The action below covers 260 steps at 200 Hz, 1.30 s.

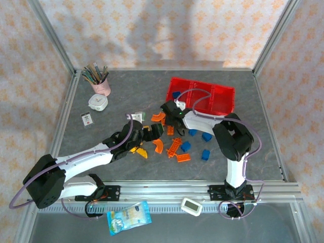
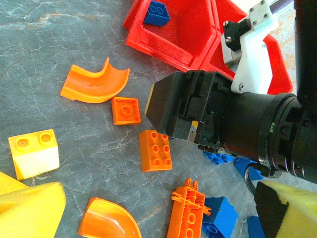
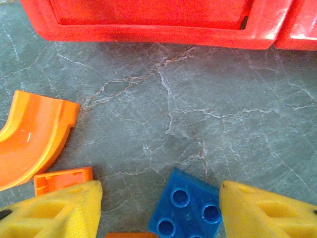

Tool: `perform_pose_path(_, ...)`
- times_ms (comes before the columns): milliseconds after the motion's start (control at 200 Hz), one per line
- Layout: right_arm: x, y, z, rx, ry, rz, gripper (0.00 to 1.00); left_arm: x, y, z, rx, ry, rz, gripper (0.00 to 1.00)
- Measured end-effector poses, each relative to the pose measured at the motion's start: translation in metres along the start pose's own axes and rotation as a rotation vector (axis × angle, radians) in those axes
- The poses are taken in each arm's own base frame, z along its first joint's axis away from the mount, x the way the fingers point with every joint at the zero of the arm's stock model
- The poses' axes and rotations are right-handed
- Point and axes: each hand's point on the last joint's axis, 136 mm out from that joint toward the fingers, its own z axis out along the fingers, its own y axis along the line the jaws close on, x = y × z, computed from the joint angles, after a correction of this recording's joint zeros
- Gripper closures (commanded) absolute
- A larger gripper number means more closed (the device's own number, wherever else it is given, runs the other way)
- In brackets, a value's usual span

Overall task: Sort the legos into containers by color
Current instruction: Pick up the lego from the center of the table.

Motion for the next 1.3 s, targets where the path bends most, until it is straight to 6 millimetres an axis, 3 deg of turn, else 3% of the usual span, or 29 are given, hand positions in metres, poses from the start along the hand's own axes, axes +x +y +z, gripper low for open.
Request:
perform_pose_path(325,0.007,-0.015,0.002,0.06,0.005,0.016,0.36,-0.001,0.0,0.0,-0.001,-0.003,0.001,0.01)
perform_pose_path(711,0.01,-0.008,0.018,0.067,0.029,0.011,0.56,0.0,0.001,0.0,-0.005,-0.003,0.004,0.01)
perform_pose_path(981,0.007,-0.008,0.017,0.065,0.026,-0.008,0.68,-0.001,0.001,0.0,-0.006,-0.004,0.004,0.01)
perform_pose_path(1151,-0.017,-0.008,-0.004,0.025,-0.024,0.008,0.69,-0.01,-0.008,-0.001,0.009,-0.024,0.001,0.01)
perform_pose_path(1301,-0.063,-0.01,-0.028,-0.018,-0.112,0.046,0.7,-0.023,-0.016,-0.002,0.016,-0.057,0.003,0.01)
